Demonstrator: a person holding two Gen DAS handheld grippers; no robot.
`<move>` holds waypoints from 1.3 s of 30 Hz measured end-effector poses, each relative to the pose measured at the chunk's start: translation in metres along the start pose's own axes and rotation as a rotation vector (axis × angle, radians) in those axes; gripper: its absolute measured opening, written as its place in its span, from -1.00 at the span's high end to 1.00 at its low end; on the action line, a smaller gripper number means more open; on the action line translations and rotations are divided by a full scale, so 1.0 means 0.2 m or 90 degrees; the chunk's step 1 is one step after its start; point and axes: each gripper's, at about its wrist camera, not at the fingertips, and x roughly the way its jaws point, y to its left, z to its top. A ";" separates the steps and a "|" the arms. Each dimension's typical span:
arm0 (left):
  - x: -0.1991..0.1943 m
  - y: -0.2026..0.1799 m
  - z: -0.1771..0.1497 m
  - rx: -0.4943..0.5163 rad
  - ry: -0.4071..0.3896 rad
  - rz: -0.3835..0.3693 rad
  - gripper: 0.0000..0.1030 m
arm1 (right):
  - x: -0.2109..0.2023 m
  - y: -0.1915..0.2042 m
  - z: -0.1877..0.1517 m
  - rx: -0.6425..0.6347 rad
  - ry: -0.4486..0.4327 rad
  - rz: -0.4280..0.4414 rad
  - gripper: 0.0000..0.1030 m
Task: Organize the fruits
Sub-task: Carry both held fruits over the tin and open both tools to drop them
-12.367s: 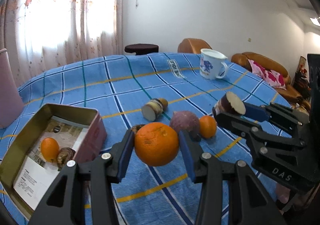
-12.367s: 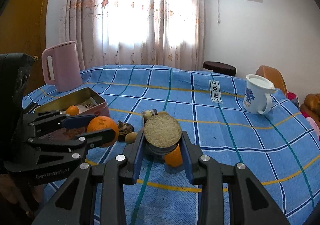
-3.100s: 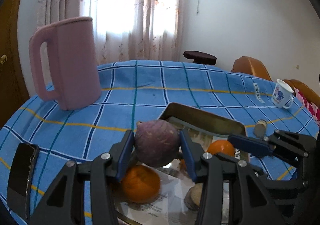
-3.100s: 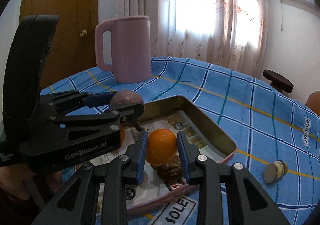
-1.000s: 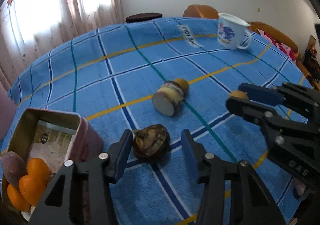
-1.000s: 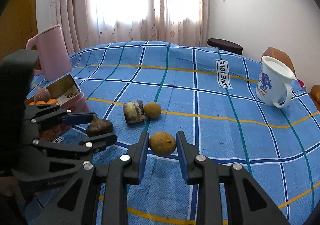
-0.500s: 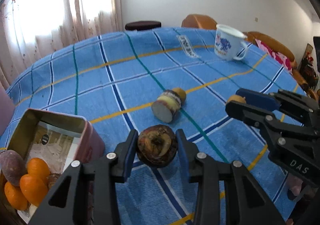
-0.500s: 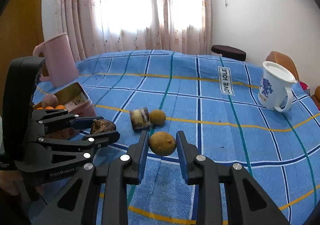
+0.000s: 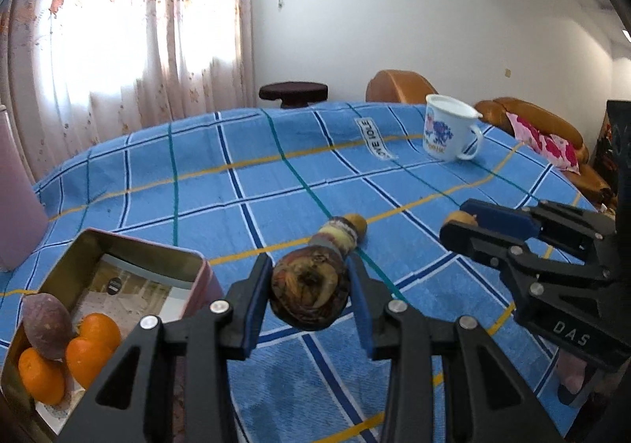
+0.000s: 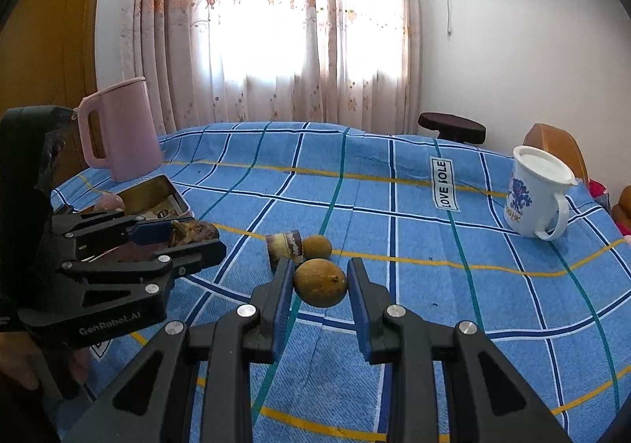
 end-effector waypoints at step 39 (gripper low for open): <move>-0.19 0.00 -0.04 -0.007 -0.128 0.045 0.22 | -0.16 0.07 -0.02 -0.046 -0.112 -0.032 0.43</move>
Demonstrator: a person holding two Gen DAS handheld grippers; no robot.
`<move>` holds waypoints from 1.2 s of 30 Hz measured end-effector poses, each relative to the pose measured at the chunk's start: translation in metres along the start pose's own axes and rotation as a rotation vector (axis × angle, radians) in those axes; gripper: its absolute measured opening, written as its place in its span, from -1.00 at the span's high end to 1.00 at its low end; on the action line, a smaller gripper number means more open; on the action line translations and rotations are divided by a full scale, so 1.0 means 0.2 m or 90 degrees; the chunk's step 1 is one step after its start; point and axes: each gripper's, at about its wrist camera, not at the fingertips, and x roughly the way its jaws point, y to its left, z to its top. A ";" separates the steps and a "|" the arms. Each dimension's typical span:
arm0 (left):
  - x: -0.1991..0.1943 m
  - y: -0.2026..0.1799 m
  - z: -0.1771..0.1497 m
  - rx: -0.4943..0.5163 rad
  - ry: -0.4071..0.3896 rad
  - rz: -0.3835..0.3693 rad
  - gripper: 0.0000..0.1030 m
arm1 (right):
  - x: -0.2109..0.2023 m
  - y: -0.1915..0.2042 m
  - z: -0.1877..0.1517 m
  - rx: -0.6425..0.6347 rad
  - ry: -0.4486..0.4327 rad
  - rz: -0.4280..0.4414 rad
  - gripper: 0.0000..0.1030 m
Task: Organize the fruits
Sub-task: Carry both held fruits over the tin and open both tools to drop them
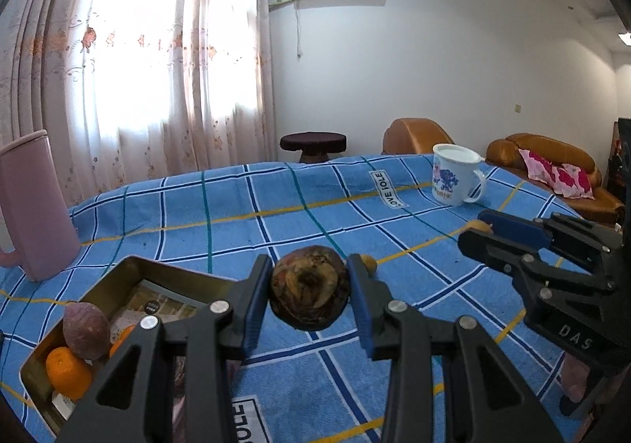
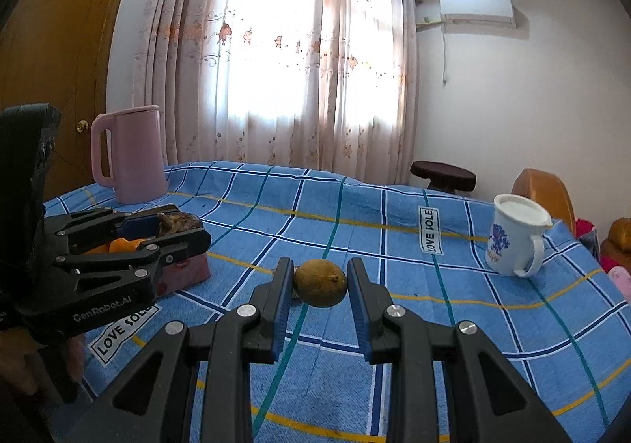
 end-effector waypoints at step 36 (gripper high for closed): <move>-0.30 0.80 -0.15 -0.159 0.044 0.121 0.22 | 0.27 0.88 0.16 -0.120 0.065 0.239 0.42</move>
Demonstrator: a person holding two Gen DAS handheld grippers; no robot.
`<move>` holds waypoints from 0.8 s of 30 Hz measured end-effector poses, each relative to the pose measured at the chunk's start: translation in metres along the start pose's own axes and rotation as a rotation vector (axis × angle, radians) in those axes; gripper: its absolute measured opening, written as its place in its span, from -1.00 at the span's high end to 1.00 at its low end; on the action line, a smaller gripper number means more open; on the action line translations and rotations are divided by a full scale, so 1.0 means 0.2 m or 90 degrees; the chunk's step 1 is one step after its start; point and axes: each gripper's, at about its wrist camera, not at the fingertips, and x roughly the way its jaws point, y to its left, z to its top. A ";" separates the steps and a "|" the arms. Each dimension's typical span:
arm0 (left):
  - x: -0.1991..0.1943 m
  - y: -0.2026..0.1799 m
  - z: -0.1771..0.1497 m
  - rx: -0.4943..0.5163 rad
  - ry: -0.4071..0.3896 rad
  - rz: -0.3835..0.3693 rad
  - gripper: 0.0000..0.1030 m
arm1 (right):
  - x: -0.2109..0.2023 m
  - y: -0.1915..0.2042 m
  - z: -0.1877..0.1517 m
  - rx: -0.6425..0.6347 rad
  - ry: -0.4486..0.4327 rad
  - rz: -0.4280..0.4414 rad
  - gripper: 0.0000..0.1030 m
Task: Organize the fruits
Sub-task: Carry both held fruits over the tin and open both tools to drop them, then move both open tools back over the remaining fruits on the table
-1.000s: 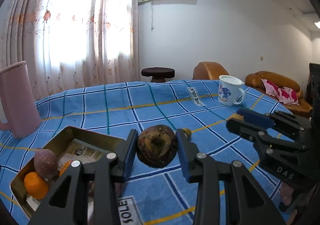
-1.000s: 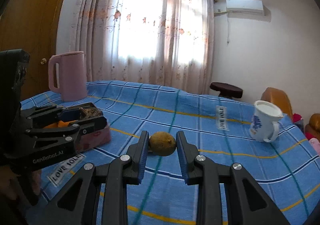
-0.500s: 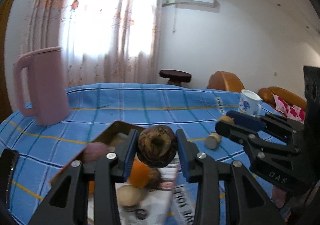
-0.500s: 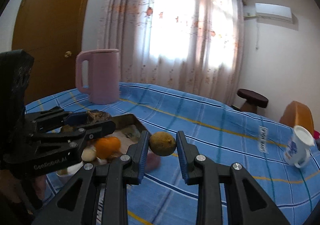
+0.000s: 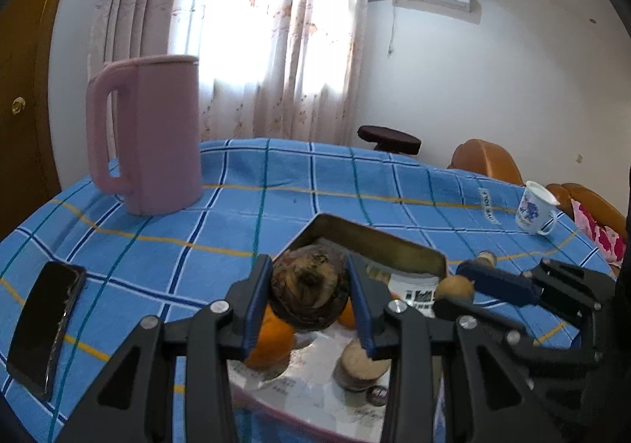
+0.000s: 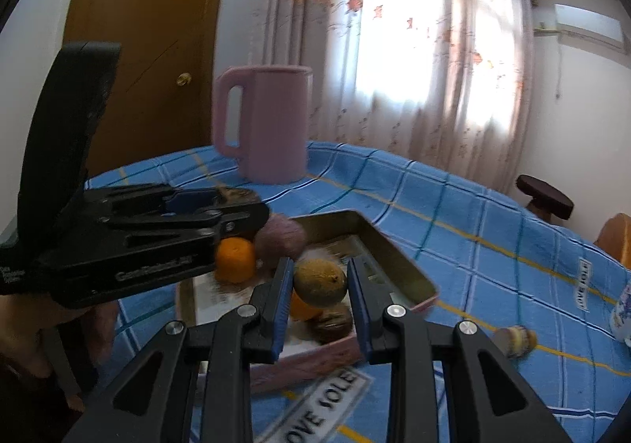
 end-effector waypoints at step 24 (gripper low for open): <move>-0.07 -0.20 0.03 0.025 -0.024 -0.030 -0.62 | -0.15 -0.26 -0.09 0.008 0.048 -0.066 0.12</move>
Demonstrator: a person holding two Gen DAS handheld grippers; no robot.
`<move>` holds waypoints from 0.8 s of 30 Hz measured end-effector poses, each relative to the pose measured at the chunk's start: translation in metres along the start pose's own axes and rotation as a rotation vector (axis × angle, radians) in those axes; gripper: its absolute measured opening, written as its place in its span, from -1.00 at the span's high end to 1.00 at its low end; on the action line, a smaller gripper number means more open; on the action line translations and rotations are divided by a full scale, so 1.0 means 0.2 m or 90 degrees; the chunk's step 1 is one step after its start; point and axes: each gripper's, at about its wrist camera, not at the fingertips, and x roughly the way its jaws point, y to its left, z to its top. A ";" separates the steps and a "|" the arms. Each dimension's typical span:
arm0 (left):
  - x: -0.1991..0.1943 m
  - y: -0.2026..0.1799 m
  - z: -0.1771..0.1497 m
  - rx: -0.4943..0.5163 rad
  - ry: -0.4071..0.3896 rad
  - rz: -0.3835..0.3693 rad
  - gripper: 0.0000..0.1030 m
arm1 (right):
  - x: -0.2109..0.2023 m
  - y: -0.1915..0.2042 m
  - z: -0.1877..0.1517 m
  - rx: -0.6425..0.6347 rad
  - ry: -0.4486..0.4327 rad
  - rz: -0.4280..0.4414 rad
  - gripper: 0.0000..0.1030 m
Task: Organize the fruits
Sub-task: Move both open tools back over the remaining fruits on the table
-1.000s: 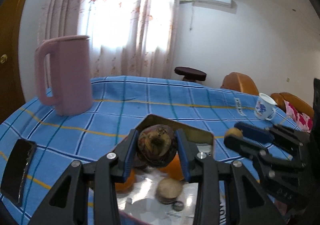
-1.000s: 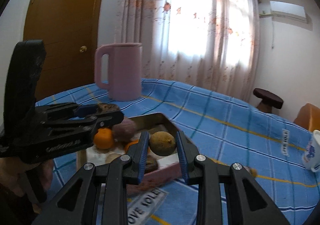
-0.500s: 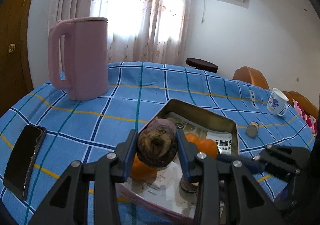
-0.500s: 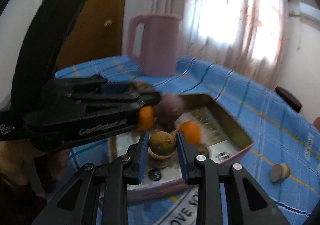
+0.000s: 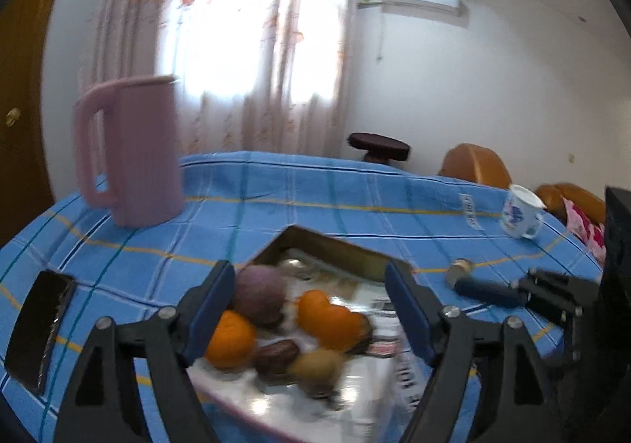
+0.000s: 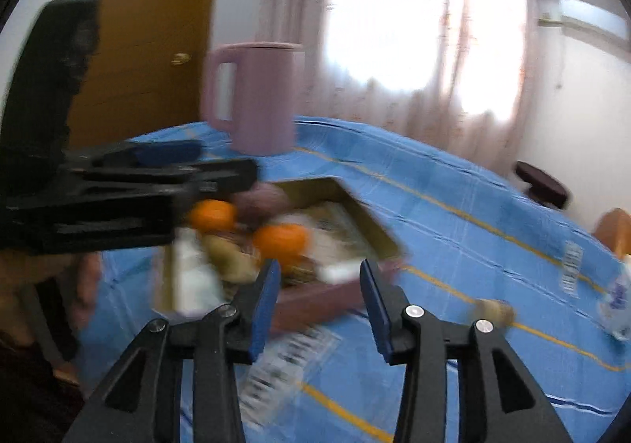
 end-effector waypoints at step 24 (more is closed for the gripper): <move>0.70 -0.87 -0.05 0.161 0.204 -0.130 -0.51 | -0.17 -0.84 -0.34 0.250 0.043 -0.208 -0.18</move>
